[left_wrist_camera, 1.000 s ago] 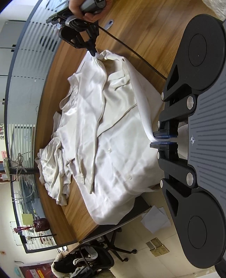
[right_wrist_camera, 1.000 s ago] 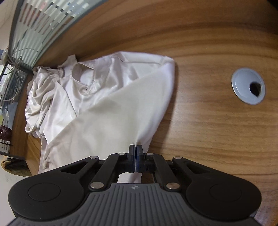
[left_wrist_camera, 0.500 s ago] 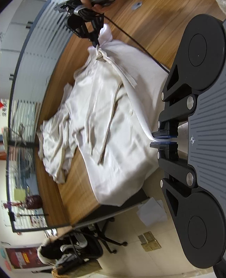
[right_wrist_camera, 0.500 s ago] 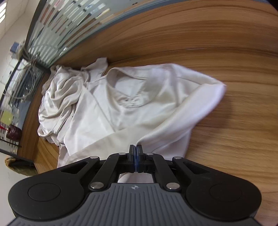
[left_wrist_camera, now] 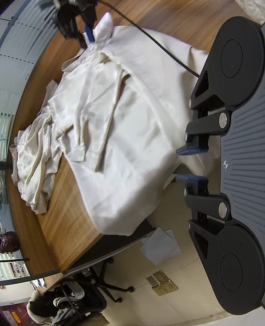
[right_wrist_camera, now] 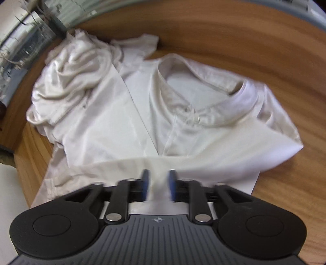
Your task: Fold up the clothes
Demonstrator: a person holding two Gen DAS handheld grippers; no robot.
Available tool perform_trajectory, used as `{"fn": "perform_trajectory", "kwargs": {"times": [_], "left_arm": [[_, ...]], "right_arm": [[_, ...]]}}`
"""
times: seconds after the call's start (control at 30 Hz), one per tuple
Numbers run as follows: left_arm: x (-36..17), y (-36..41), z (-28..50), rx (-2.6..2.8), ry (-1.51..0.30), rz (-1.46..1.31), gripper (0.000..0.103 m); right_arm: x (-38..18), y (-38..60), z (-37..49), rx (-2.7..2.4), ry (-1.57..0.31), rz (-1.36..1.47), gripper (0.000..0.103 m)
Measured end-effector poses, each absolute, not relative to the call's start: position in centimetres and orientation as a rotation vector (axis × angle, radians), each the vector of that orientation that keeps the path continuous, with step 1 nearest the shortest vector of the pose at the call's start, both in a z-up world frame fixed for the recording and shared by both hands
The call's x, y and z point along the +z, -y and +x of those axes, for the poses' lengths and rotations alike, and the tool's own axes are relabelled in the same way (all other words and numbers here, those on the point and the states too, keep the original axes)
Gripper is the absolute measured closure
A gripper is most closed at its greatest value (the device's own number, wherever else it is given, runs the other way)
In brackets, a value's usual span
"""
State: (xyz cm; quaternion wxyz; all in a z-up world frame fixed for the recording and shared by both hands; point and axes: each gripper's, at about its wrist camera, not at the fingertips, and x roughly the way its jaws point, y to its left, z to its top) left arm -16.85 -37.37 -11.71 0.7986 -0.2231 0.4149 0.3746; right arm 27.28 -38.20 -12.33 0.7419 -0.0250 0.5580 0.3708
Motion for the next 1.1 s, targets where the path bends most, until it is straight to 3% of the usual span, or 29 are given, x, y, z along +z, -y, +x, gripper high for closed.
{"fn": "perform_trajectory", "kwargs": {"times": [0.3, 0.53, 0.87, 0.93, 1.0, 1.1], "left_arm": [[-10.1, 31.1, -17.3, 0.758, -0.88, -0.473, 0.069], [-8.6, 28.3, -16.0, 0.689, -0.866, -0.432, 0.064], [-6.9, 26.3, -14.3, 0.605, -0.842, -0.349, 0.056], [-6.9, 25.8, -14.1, 0.584, -0.849, -0.326, 0.056], [-6.9, 25.0, -14.1, 0.565, -0.852, -0.313, 0.056], [-6.9, 23.5, -14.1, 0.544, -0.857, -0.301, 0.056]], "right_arm": [[-9.4, 48.0, 30.5, 0.514, -1.115, 0.145, 0.068], [-13.9, 54.4, 32.2, 0.269, -1.202, 0.488, 0.067], [-19.2, 54.5, 32.1, 0.111, -1.225, 0.821, 0.067], [-19.2, 54.1, 31.5, 0.117, -1.2, 0.848, 0.071], [-19.0, 53.7, 31.1, 0.14, -1.16, 0.867, 0.1], [-17.7, 52.8, 30.7, 0.146, -1.085, 0.891, 0.101]]}}
